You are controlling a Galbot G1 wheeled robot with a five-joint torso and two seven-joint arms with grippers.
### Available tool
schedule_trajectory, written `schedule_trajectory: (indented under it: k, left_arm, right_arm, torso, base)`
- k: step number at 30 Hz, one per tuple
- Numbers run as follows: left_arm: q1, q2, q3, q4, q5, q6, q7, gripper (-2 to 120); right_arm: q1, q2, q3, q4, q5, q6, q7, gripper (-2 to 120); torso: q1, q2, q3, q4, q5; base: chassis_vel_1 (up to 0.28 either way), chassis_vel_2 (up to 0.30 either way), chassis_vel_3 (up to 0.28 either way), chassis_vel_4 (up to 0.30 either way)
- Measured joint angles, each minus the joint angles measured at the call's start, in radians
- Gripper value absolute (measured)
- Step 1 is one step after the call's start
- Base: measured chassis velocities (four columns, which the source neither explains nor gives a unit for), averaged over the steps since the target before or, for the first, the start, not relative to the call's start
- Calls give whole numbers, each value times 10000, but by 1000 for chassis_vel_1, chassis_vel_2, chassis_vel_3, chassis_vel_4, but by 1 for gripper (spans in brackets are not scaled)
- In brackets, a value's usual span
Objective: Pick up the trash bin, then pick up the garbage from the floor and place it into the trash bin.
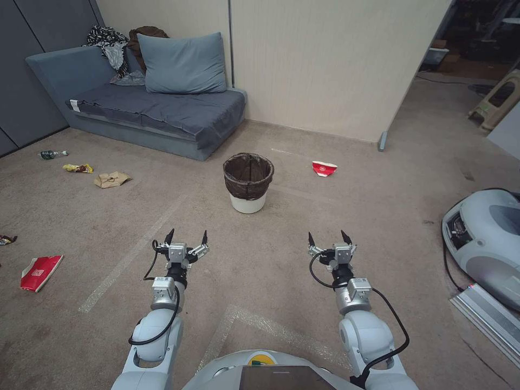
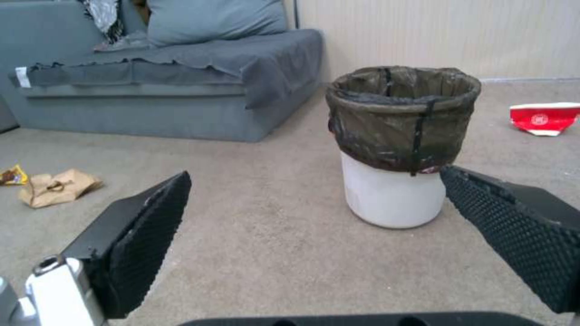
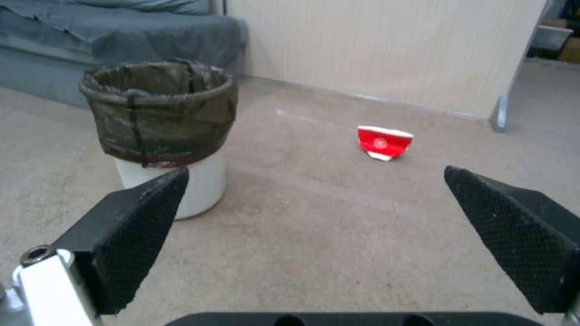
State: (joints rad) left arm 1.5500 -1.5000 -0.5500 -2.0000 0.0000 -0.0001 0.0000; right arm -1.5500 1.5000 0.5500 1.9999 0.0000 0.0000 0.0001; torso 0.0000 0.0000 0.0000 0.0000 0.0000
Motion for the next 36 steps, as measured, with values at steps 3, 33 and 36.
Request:
schedule_trajectory:
  k: [3,33,36]
  left_arm:
    - [0,0,0,0,0,0,0,100]
    - [-1758,13,623,1102,-16,-1164,-1845,100]
    - [-2158,21,873,1449,-23,-1666,-2590,100]
  right_arm:
    - [0,0,0,0,0,0,0,100]
    - [404,76,325,-48,22,1286,769,100]
    - [803,153,671,-122,69,2557,1533,100]
  torso:
    - [0,0,0,0,0]
    - [0,0,0,4,0]
    - [1,0,1,-5,1]
  base:
    - [0,0,0,0]
    - [0,0,0,0]
    - [0,0,0,0]
